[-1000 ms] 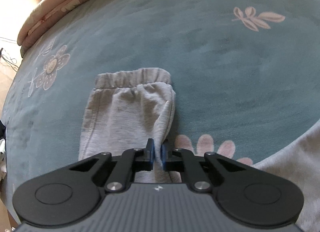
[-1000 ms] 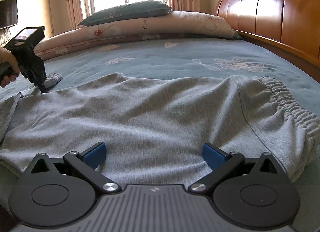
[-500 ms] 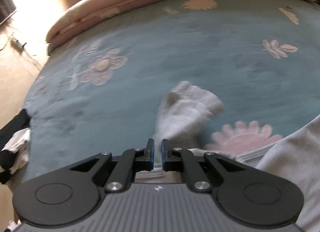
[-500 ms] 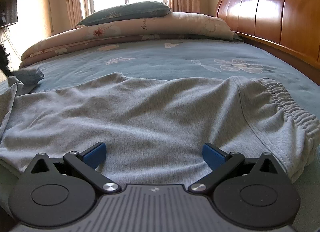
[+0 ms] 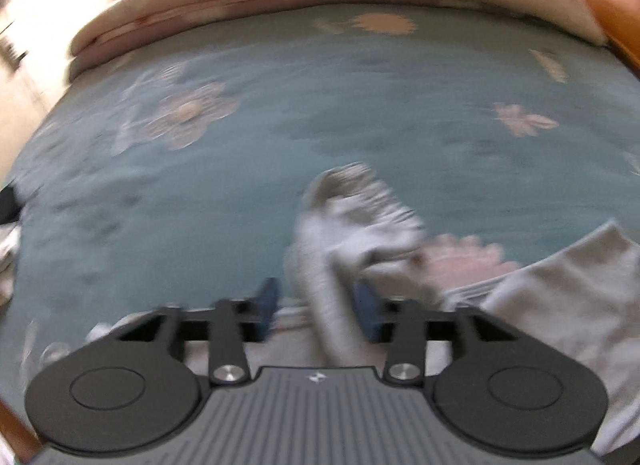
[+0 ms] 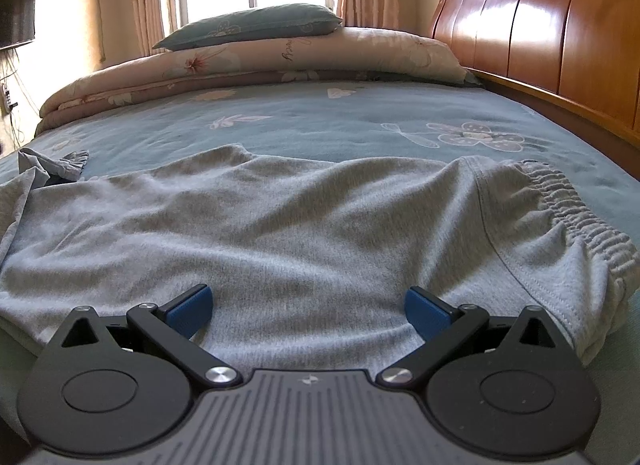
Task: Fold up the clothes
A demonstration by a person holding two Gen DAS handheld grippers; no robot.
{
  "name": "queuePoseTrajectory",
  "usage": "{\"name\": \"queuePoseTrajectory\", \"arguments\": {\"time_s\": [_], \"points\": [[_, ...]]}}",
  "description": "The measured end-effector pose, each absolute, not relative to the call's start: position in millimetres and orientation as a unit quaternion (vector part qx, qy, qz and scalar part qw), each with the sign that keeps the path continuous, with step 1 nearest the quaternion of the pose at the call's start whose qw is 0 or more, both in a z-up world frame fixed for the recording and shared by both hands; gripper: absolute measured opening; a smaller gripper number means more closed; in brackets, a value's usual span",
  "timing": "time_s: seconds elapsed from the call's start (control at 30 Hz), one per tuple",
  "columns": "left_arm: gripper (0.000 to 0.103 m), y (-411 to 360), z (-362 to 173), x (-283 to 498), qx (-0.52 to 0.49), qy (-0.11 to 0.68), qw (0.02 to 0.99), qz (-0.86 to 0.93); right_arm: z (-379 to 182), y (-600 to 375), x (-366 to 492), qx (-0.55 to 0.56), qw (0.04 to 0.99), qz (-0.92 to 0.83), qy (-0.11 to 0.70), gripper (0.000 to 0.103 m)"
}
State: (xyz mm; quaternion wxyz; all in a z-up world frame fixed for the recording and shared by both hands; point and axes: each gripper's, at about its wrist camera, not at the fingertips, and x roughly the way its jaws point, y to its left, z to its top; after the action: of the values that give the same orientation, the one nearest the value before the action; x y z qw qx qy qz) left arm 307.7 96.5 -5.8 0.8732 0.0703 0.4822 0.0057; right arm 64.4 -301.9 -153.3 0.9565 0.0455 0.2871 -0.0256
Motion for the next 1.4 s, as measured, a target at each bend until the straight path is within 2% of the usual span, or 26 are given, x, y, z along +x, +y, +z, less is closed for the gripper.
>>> {"name": "queuePoseTrajectory", "arguments": {"time_s": [0.47,0.5,0.57,0.67,0.8,0.87,1.07,1.4], "points": [[0.054,42.6,-86.0,380.8,0.168,0.588,0.789,0.053,-152.6,-303.0,65.0,0.047,0.956,-0.024,0.289,0.103],[0.051,40.1,-90.1,380.8,0.182,0.591,0.784,0.055,-152.6,-302.8,65.1,0.047,0.956,-0.024,0.289,0.103],[0.037,39.9,-91.8,379.4,0.2,0.591,0.78,0.059,-152.6,-302.5,65.2,0.046,0.956,-0.024,0.289,0.103],[0.026,43.9,-83.4,372.9,0.209,0.58,0.786,0.055,-152.6,-302.1,65.4,0.045,0.956,-0.025,0.289,0.103],[0.02,53.9,-56.9,358.0,0.212,0.55,0.806,0.058,-152.6,-301.4,65.6,0.044,0.956,-0.025,0.289,0.103],[0.011,61.8,-40.3,348.7,0.21,0.533,0.817,0.061,-152.6,-301.1,65.7,0.043,0.956,-0.025,0.29,0.103],[0.011,100.1,-2.4,313.6,0.189,0.505,0.838,0.077,-153.1,-300.0,65.3,0.041,0.956,-0.026,0.289,0.103],[0.011,174.9,10.6,250.0,0.14,0.499,0.851,0.082,-153.4,-298.2,64.5,0.034,0.957,-0.031,0.288,0.103]]}}
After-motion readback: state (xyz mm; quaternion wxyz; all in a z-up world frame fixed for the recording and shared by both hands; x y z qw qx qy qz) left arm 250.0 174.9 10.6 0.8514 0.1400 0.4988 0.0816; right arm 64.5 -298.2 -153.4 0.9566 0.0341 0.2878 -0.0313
